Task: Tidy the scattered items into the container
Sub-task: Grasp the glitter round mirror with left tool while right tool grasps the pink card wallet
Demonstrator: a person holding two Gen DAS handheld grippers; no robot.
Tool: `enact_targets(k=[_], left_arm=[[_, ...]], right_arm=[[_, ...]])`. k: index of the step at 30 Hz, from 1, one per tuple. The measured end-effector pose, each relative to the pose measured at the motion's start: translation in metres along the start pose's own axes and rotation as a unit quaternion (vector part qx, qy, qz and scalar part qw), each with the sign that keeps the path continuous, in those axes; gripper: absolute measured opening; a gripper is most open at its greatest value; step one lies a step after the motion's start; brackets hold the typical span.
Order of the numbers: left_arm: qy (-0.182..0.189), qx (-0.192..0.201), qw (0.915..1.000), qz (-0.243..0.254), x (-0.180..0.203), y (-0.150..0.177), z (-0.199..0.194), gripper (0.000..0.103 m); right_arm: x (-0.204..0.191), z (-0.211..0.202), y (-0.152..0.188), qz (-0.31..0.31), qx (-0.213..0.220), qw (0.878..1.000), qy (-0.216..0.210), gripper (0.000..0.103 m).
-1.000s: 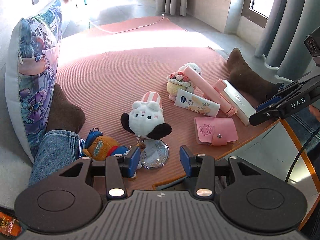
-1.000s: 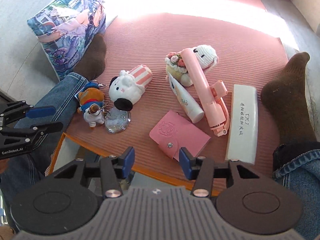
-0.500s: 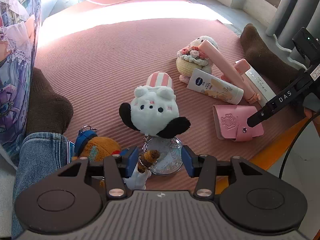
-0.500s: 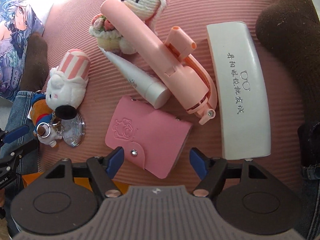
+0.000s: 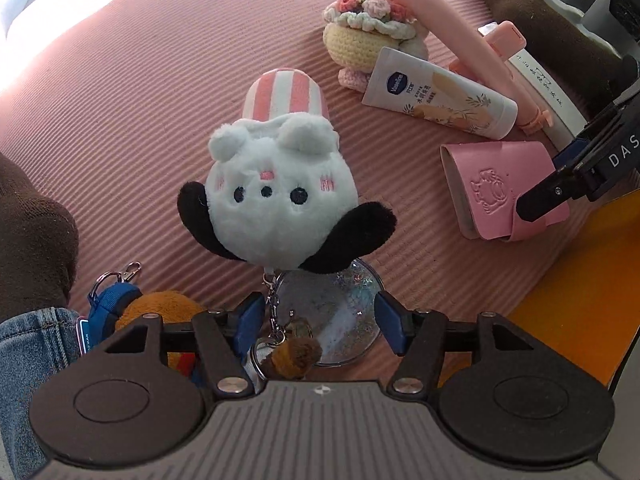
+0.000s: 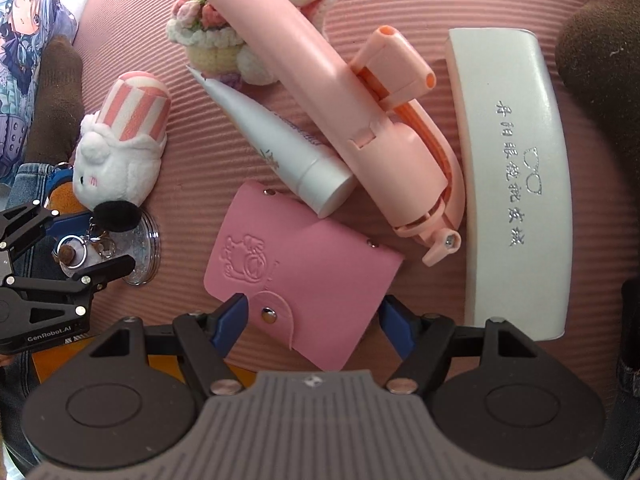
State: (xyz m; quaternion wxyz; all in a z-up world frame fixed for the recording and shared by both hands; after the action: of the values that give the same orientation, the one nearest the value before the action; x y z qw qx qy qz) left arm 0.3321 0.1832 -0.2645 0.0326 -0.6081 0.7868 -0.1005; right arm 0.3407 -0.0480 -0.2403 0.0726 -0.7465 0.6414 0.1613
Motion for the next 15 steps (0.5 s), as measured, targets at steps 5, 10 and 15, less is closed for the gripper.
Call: enact_targets(k=[5,10,15], left_arm=[[-0.001,-0.009,0.9999,-0.006,0.004,0.001,0.011,0.086],[-0.016,-0.027,0.9994,-0.013,0.007,0.004,0.020,0.088],[-0.013,-0.012,0.9992,-0.035,0.006,0.009,0.014,0.087]], right_arm=[[-0.005,0.005,-0.002,0.004,-0.006,1.000,0.004,0.085],[-0.006,0.003,0.000,0.002,0.010,1.000,0.029,0.074],[0.005,-0.012,-0.002,0.017,0.039,0.999,0.029,0.042]])
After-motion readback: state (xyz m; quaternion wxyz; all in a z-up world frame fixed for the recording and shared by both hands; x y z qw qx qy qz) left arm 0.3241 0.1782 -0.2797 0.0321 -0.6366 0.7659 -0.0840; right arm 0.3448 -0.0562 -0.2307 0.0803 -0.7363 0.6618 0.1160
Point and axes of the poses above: each gripper's, at about its wrist camera, not at the fingertips, and z roughly the way its jaws point, x to its right, y to its underside, the point moved 8 cm from there along z, roughly the way its jaws point, and after that the axes turned 10 degrees about z, right-handed, at the moved point
